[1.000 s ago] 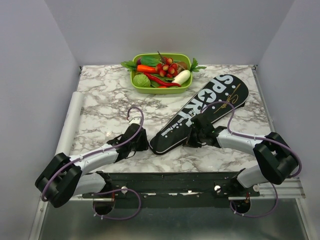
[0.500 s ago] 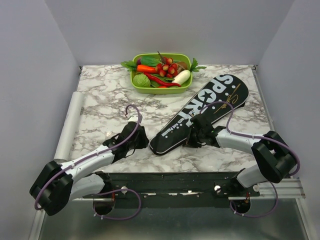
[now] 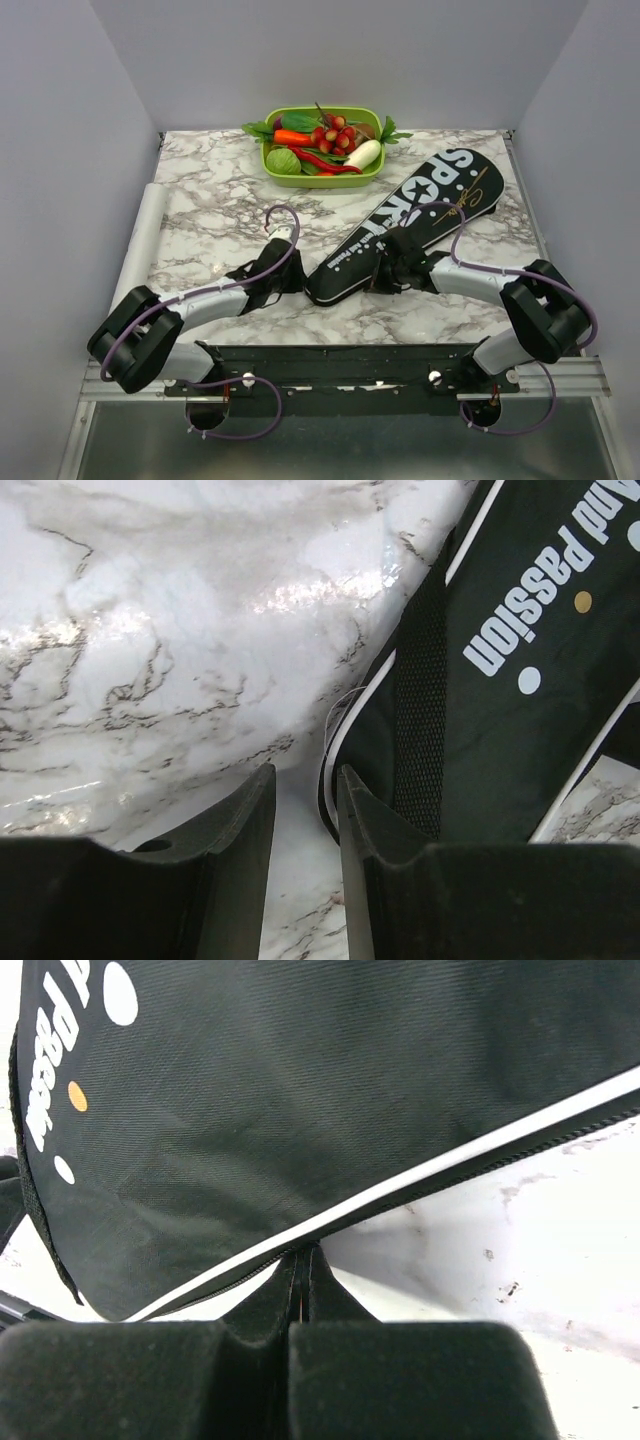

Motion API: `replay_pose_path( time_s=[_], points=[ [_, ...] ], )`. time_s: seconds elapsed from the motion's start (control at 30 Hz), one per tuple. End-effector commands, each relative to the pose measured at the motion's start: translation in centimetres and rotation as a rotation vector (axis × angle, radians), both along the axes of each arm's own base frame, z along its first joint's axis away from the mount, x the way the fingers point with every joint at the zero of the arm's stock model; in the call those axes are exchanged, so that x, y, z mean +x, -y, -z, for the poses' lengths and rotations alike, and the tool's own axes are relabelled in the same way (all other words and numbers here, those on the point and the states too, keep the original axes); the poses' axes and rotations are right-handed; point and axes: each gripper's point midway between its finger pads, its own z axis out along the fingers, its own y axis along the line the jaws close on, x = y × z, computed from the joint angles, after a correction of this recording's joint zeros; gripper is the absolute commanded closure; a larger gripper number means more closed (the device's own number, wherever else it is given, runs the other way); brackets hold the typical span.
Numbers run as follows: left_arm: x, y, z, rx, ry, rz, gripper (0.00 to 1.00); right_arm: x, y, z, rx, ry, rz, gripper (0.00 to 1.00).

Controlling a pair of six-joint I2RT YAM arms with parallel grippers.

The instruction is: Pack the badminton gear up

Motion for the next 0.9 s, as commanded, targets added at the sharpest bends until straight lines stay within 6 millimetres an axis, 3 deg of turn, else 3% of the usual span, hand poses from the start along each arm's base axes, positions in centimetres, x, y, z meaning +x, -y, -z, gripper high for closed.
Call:
replay_pose_path(
  time_s=[0.0,0.1,0.2,0.43,0.6,0.73,0.87],
  points=[
    [-0.7,1.8,1.0,-0.038,-0.025,0.046,0.64,-0.6,-0.4,0.9,-0.027,-0.016,-0.045,0.99],
    [-1.0,1.9,1.4,-0.041,-0.033,0.050,0.73,-1.3,-1.4,1.0,-0.046,-0.018,-0.082,0.99],
    [-1.3,2.2,1.6,-0.047,-0.038,0.055,0.76,-2.0,-3.8,0.7,-0.055,-0.019,-0.127,0.99],
    [-1.7,2.5,1.3,-0.050,-0.032,0.064,0.76,-5.0,-11.4,0.1,0.032,-0.063,-0.262,0.99],
    [-2.3,2.4,0.9,-0.056,-0.025,0.073,0.77,-5.8,-16.2,-0.5,0.111,-0.096,-0.298,0.99],
    [-2.9,1.8,0.4,-0.040,-0.004,0.070,0.77,-6.2,-17.8,-0.1,0.120,-0.116,-0.292,0.99],
    [-3.7,0.7,0.6,-0.025,-0.002,0.069,0.77,-5.8,-17.6,-0.8,0.114,-0.086,-0.278,0.99]
  ],
)
